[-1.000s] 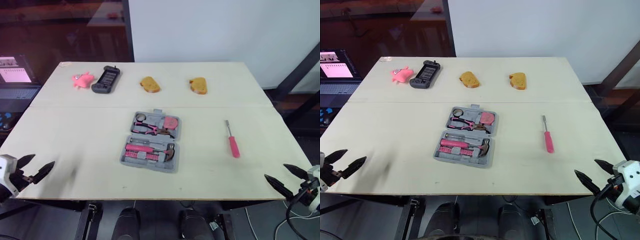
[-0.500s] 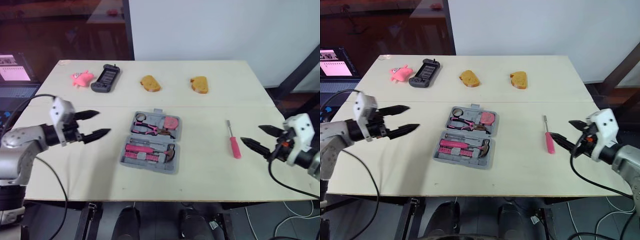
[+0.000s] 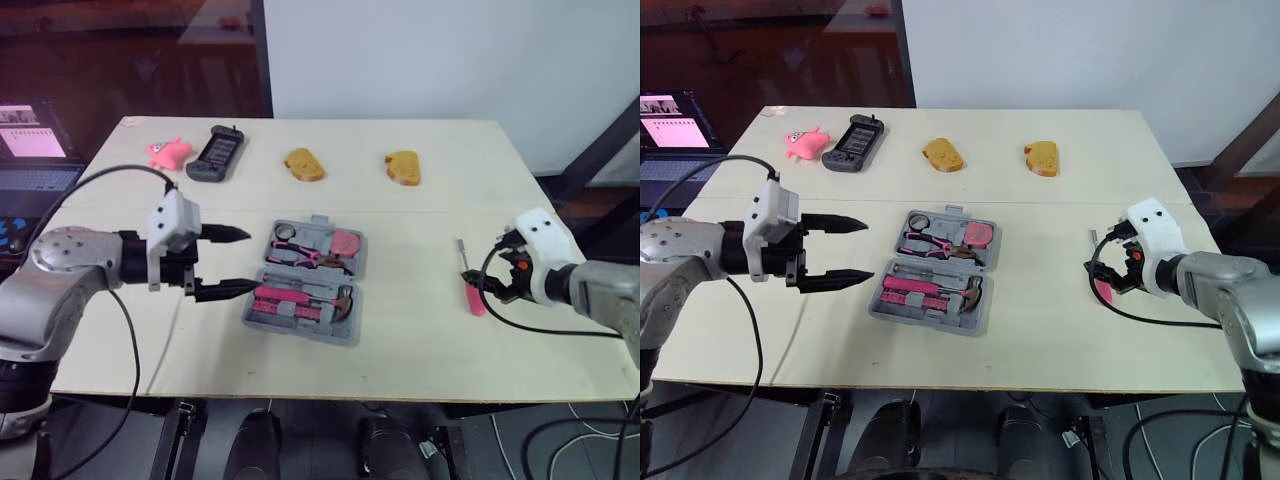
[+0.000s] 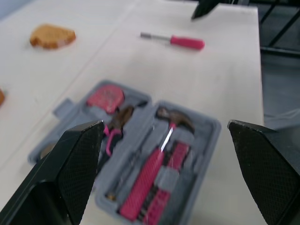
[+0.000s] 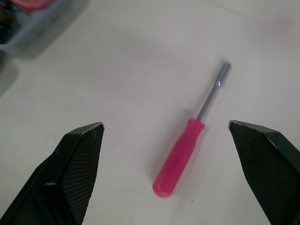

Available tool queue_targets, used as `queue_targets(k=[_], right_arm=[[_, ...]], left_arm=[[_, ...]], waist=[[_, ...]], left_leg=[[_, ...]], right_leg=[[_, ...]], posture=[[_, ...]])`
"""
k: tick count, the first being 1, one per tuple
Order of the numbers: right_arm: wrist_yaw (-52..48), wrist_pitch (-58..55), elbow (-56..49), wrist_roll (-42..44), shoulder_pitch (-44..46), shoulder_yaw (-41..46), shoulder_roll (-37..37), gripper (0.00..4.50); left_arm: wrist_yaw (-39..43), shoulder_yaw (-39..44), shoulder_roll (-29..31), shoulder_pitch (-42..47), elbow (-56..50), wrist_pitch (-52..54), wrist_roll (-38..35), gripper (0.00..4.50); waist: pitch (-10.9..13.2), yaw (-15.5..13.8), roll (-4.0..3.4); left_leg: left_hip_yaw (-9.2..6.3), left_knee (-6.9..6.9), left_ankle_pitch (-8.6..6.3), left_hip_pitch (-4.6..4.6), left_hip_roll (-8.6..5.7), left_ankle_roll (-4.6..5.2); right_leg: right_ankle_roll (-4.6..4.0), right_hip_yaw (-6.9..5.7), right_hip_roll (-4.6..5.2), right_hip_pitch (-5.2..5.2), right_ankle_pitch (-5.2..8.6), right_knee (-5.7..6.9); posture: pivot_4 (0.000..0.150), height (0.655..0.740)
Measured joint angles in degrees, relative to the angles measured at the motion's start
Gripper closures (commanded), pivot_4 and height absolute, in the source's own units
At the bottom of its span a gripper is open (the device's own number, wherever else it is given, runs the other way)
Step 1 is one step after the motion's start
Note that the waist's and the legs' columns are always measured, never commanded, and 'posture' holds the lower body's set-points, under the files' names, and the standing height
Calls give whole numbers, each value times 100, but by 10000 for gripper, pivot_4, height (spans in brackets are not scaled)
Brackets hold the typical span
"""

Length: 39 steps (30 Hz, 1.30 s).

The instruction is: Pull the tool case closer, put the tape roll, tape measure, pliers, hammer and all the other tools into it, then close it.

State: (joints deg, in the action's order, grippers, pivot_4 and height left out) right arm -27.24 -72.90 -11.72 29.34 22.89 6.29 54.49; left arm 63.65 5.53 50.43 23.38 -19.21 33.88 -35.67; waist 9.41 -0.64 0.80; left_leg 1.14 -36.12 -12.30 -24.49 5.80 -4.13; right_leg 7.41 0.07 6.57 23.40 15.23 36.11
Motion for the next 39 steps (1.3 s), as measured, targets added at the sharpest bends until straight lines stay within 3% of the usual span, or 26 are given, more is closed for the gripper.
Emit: queue_targets(k=[9, 20, 23, 29, 34, 39], right_arm=[[199, -293, 2298, -637, 1453, -687, -638, 0], [-95, 771, 4604, -1475, 2416, -1250, -1259, 0], [-214, 1008, 5130, -1636, 2477, -1314, -1445, 8725], [-225, 1360, 5747, -1883, 2657, -1135, -1517, 39515], [-301, 1168, 5544, -1902, 2599, -1014, -1526, 41092], [-535, 292, 4339, -1722, 2305, -948, -1429, 41093]], left_arm=[[-488, 42, -137, -168, -472, 310, -133, 587], [-756, 222, -97, -578, -779, 331, -130, 587], [-785, 225, -85, -642, -815, 330, -122, 0], [-869, 224, -80, -707, -815, 329, -112, 0], [-875, 211, -81, -702, -805, 305, -93, 0], [-836, 198, -80, -686, -715, 264, 16, 0]], waist=[[12, 43, -5], [19, 30, -10], [20, 38, -11], [21, 48, -9], [23, 54, -12], [30, 47, -24]], left_leg=[[0, 2, 1, 0, 0, 1], [0, 3, 1, -1, 0, 1], [0, 4, 1, 0, 0, 0], [0, 3, 1, 1, 0, 0], [0, 6, 1, 1, 0, 0], [0, 7, 1, 1, 0, 0]], right_leg=[[4, 2, -4, 5, -2, 5], [12, 2, -4, 5, -6, 5], [23, 2, -4, 5, -12, 5], [24, 2, -5, 3, -13, 6], [24, 2, -5, 5, -13, 6], [25, 2, -5, 6, -13, 7]], posture=[[1500, 7207], [1500, 7207], [1500, 7207], [1500, 7207], [1500, 7207], [1500, 7207]])
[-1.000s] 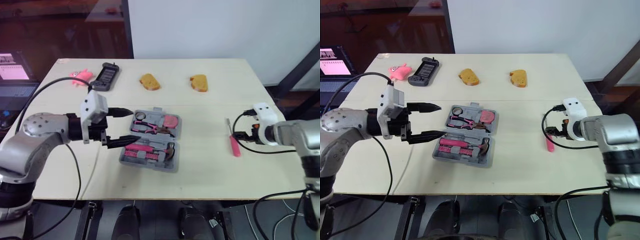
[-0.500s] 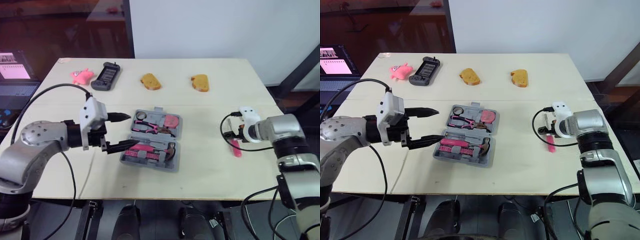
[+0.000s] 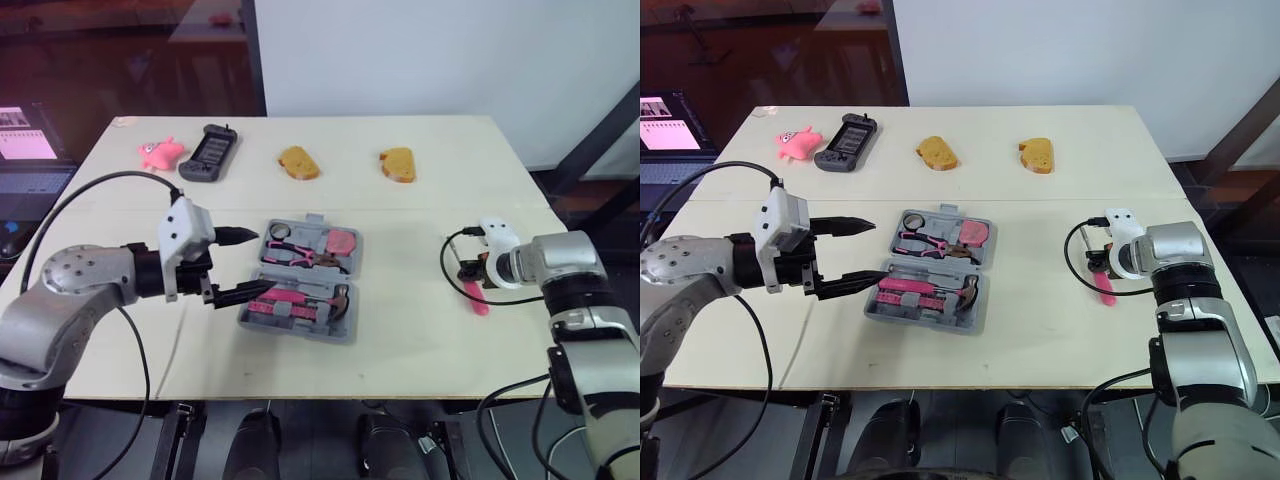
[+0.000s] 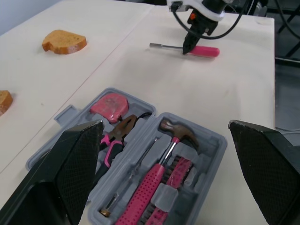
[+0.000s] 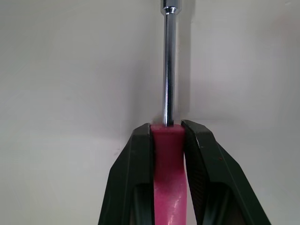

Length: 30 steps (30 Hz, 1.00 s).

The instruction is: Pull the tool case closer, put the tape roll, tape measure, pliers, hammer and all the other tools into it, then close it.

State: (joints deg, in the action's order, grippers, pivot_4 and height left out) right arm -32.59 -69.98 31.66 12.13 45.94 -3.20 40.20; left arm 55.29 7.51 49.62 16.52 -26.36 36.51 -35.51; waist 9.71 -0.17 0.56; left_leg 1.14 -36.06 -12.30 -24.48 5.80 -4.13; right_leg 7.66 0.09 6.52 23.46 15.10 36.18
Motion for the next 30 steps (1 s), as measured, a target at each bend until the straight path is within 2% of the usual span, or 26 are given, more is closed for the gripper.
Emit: queue_targets(k=[7, 11, 21, 25, 27, 29, 30], right_arm=[[421, -1946, -3150, 424, -1174, 416, -251, 41093], [778, -2210, -4053, 728, -1634, 616, -572, 41093], [2179, -2212, -4551, 1195, -2039, 1082, -1853, 41093], [2617, -2212, -4552, 1291, -2049, 1209, -2021, 41093], [2779, -2212, -4546, 1305, -2049, 1291, -2089, 30796], [2900, -2212, -4545, 1359, -2049, 1299, -2092, 22328], [2953, -2212, -4545, 1403, -2048, 1301, -2090, 16372]], left_arm=[[141, -72, 30, -69, 175, -220, 252, 0], [202, -155, 33, -79, 266, -269, 331, 0], [271, -235, -13, -4, 426, -427, 429, 0], [314, -236, -14, -3, 429, -432, 456, 0], [322, -236, -15, -6, 429, -435, 475, 0], [324, -236, -16, -6, 429, -436, 498, 0], [325, -236, -18, -6, 430, -436, 503, 0]], waist=[[0, -43, 0], [0, -44, 1], [0, -31, 2], [0, -46, 2], [0, -43, 2], [0, -37, 2], [0, -36, 2]], left_leg=[[0, 2, 0, 0, 0, 0], [-1, -4, 0, -2, 0, 0], [-1, 1, 0, -1, 1, 0], [-1, 0, 0, -2, 1, 0], [-1, 0, 0, -2, 1, 0], [-1, 2, 0, -2, 1, 0], [-1, 2, 0, -2, 1, 0]], right_leg=[[-1, -1, 0, 1, 1, 1], [-20, 0, 0, 0, 10, 0], [-19, 0, 0, 2, 10, 1], [-19, 0, 0, 1, 10, 1], [-20, 0, 0, 1, 10, 1], [-20, 0, 0, 1, 10, 1], [-20, 0, 0, 2, 10, 1]], posture=[[1500, 7207], [1500, 7207], [1500, 7207], [1500, 7207], [1500, 7207], [1500, 7207], [1500, 7207]])
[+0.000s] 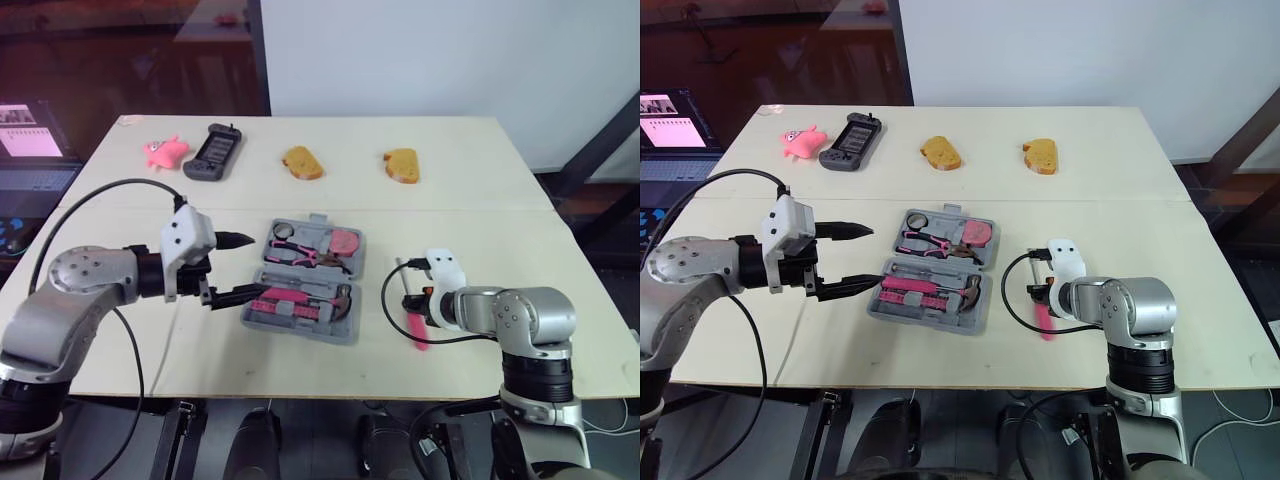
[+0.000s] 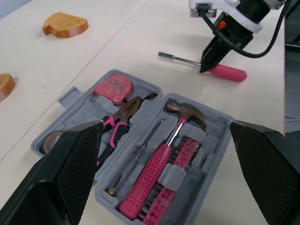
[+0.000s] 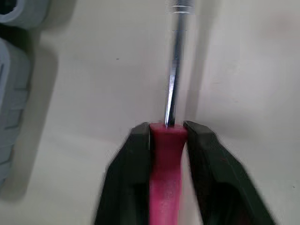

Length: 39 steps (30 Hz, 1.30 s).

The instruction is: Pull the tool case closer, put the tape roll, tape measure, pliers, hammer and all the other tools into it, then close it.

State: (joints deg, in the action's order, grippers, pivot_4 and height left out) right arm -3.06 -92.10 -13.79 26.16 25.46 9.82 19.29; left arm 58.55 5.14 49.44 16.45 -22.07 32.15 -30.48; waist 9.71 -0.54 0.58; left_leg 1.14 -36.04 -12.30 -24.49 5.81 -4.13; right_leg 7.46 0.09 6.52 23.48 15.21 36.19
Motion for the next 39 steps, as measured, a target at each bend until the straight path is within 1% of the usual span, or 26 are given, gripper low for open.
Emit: queue_targets(k=[1, 2, 3, 4, 7, 10, 12, 13, 14, 15, 16, 17, 19, 21, 24, 26, 27, 29, 31, 32, 33, 35, 39], right_arm=[[40, 0, 0, 37, 0, 5, 3, 12723], [74, 0, 0, 118, 2, 19, 24, 7748], [106, 0, 0, 208, 7, 38, 61, 1788], [138, 0, -1, 301, 12, 82, 115, 472], [194, 0, -5, 698, 50, 132, 518, 472], [57, 0, -5, 1348, 244, 66, 1214, 472], [-392, 1, -45, 1984, 466, -226, 2070, 472], [-778, 9, -187, 2197, 586, -499, 2597, 472], [-1219, 107, -401, 2275, 738, -776, 3079, 472], [-1518, 261, -555, 2239, 832, -995, 3407, 472], [-2024, 733, -838, 2051, 922, -1385, 3946, 472], [-2403, 1308, -983, 1767, 910, -1614, 4251, 472], [-3392, 3467, -992, 473, 754, -2379, 4831, 472], [-4397, 5493, -685, -753, 702, -3137, 5178, 472], [-5671, 7223, 147, -1815, 947, -3930, 4943, 472], [-6276, 8281, 671, -2404, 1142, -4284, 4690, 472], [-6407, 8794, 942, -2728, 1295, -4420, 4509, 472], [-6539, 10162, 1591, -3502, 1642, -4699, 4147, 472], [-6645, 11101, 2047, -3975, 1810, -4845, 3949, 472], [-6673, 11340, 2200, -4112, 1857, -4899, 3898, 472], [-6704, 11818, 2512, -4392, 1980, -4995, 3747, 472], [-6700, 12368, 2861, -4721, 2139, -5083, 3553, 472], [-6695, 13224, 3556, -5242, 2437, -5228, 3233, 472]], left_arm=[[0, 0, -4, 0, 0, 0, 1, 0], [1, 0, -10, 0, 1, -1, 2, 0], [1, 0, -14, 0, 3, -1, 3, 0], [2, -1, -19, 0, 4, -4, 4, 0], [8, -3, -31, 0, 38, -22, 10, 0], [9, -2, -116, -4, 110, -50, 5, 0], [37, 8, -225, -8, 117, -183, -10, 0], [47, 33, -303, -13, 115, -244, -65, 0], [52, 57, -347, -26, 114, -257, -143, 0], [59, 78, -362, -46, 109, -264, -183, 0], [77, 117, -358, -91, 108, -268, -242, 0], [102, 157, -352, -141, 108, -282, -265, 0], [136, 214, -329, -285, 109, -301, -267, 0], [176, 270, -289, -471, 106, -325, -268, 0], [250, 276, -277, -673, 104, -442, -264, 0], [278, 301, -278, -765, 116, -597, -249, 0], [303, 326, -271, -847, 119, -687, -240, 0], [391, 369, -250, -1163, 107, -857, -200, 0], [447, 377, -233, -1433, 106, -924, -138, 0], [455, 378, -227, -1494, 109, -935, -117, 0], [452, 423, -227, -1600, 107, -1019, -78, 0], [435, 469, -227, -1637, 105, -1050, -46, 0], [348, 493, -229, -1700, 37, -1056, -42, 0]], waist=[[0, 1, 0], [0, 1, 0], [0, 2, 0], [0, 2, 0], [0, -6, -1], [2, 1, -2], [5, 1, -2], [10, 0, -6], [15, 0, -3], [18, 0, -4], [20, 8, -4], [19, 18, 1], [23, 53, 7], [24, 110, 10], [30, 149, 10], [37, 162, 5], [38, 175, 3], [41, 186, -3], [45, 154, -3], [46, 123, -2], [46, 108, -2], [48, 108, -4], [49, 128, -5]], left_leg=[[0, 0, 0, 0, 0, 0], [0, 0, 0, 0, 0, 0], [0, 0, 0, 0, 0, 0], [0, 0, 0, 0, 0, 0], [0, 0, 0, 0, 0, 0], [0, 0, 0, -1, 0, 0], [0, 1, 0, -1, 0, 1], [0, 2, -1, -1, 0, 1], [-2, 4, -1, -1, 1, 1], [-2, 5, -1, -2, 1, 2], [-2, 7, -1, -1, 1, 2], [-2, 7, -1, 0, 1, 2], [0, 3, -1, 0, 0, 1], [2, 2, -1, 0, -1, 0], [2, -1, 0, 1, 0, -2], [2, 2, 1, 2, 0, -2], [2, 1, 2, 3, 0, -5], [5, 5, 4, 3, 0, -8], [5, 7, 6, 1, 1, -11], [5, 7, 7, 1, 1, -14], [5, 6, 9, 0, 1, -17], [6, 0, 16, -1, 0, -29], [6, 5, 24, 1, 1, -44]], right_leg=[[0, 0, 0, 0, 0, 0], [0, 0, 0, 0, 0, 0], [0, 0, 0, 0, 0, 0], [-1, 0, 0, 0, 0, 0], [-1, 0, 0, -1, 1, -2], [-2, 1, 0, 0, 1, -2], [-3, 1, 0, 1, 2, -5], [-3, 3, 0, 1, 2, -5], [-4, 2, 0, 2, 3, -7], [-4, 2, 0, 5, 3, -7], [-4, 2, 0, 6, 4, -7], [-3, 2, -1, 6, 5, -8], [1, 4, 0, 5, 6, -13], [5, 4, 1, 2, 7, -14], [6, 4, 1, 3, 5, -9], [8, 4, 0, 6, 4, -6], [12, 4, 0, 8, 2, -2], [27, 4, 0, 13, -6, -2], [28, 3, 0, 14, -5, -2], [28, 2, 0, 12, -4, -2], [27, 1, 0, 10, -3, -4], [7, 2, 1, 5, 4, -5], [5, 2, 1, 5, 2, 0]], posture=[[1500, 7207], [1500, 7207], [1500, 7207], [1500, 7207], [1500, 7207], [1500, 7207], [1500, 7207], [1500, 7207], [1500, 7207], [1500, 7207], [1500, 7207], [1500, 7207], [1500, 7207], [1500, 7207], [1500, 7207], [1500, 7207], [1500, 7207], [1500, 7207], [1500, 7207], [1500, 7207], [1500, 7207], [1500, 7207], [1500, 7207]])
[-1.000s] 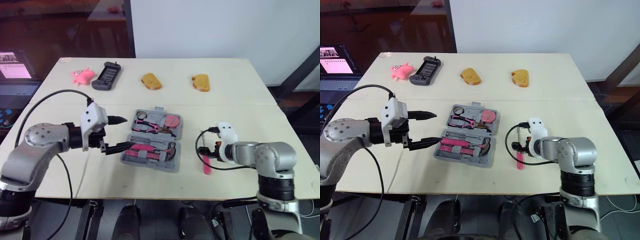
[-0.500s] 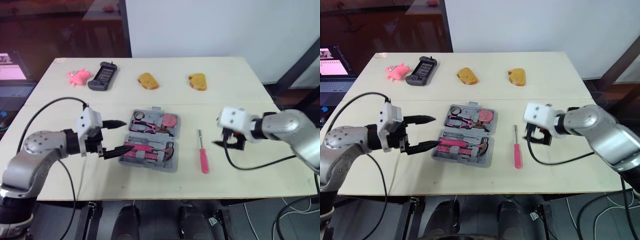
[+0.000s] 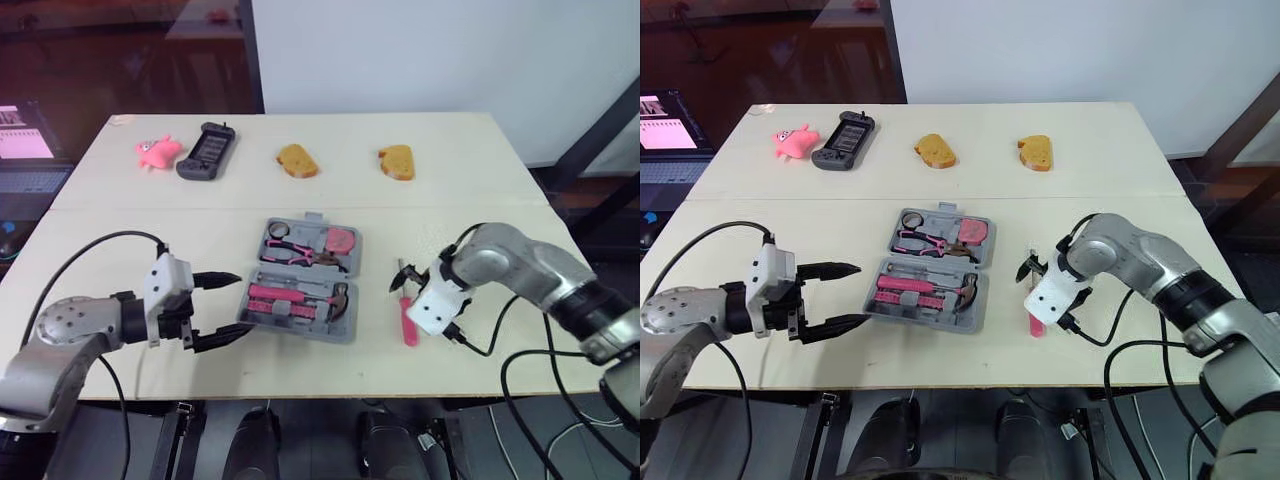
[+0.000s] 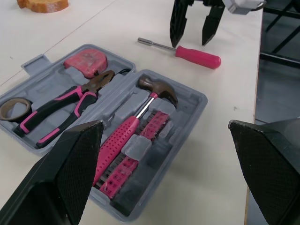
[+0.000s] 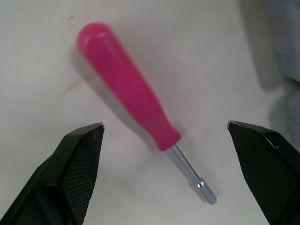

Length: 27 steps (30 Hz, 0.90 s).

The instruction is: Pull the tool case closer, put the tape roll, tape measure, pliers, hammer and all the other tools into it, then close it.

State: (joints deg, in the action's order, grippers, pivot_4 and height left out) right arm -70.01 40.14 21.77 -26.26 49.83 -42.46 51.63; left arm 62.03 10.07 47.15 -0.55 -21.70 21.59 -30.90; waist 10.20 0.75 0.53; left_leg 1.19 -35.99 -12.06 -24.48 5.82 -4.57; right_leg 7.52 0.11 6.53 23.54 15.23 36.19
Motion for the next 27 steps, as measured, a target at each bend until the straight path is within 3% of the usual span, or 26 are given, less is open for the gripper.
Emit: queue_targets(k=[11, 14, 20, 21, 27], right_arm=[[373, 1155, 1402, -1087, 640, -217, -867, 472], [456, 1355, 1609, -1301, 751, -250, -1001, 7668], [523, 1683, 1858, -1597, 845, -340, -1019, 38901], [534, 1717, 1861, -1605, 846, -336, -1020, 42056], [645, 1641, 1861, -1624, 801, -281, -987, 42070]], left_arm=[[-188, 144, 0, -279, -149, -63, 46, 0], [-251, 155, -1, -341, -150, -71, 63, 0], [-317, 157, -5, -400, -152, -88, 95, 0], [-325, 157, -8, -420, -152, -97, 99, 0], [-296, 201, -9, -537, -63, -233, 161, 0]], waist=[[2, 13, -3], [1, 17, -2], [-1, 49, 1], [-1, 54, 1], [-2, 48, 2]], left_leg=[[0, 7, 4, 4, 0, -6], [0, 6, 4, 6, 1, -6], [0, 7, 4, 15, 1, -6], [0, 8, 4, 17, 2, -6], [0, 8, 4, 19, 2, -6]], right_leg=[[17, 0, -1, 1, -9, 3], [17, 0, -1, -1, -10, 3], [16, 0, -1, -7, -10, 6], [17, 0, -1, -6, -10, 7], [17, 0, -1, -8, -10, 8]], posture=[[1500, 7207], [1500, 7207], [1500, 7207], [1500, 7207], [1500, 7207]])
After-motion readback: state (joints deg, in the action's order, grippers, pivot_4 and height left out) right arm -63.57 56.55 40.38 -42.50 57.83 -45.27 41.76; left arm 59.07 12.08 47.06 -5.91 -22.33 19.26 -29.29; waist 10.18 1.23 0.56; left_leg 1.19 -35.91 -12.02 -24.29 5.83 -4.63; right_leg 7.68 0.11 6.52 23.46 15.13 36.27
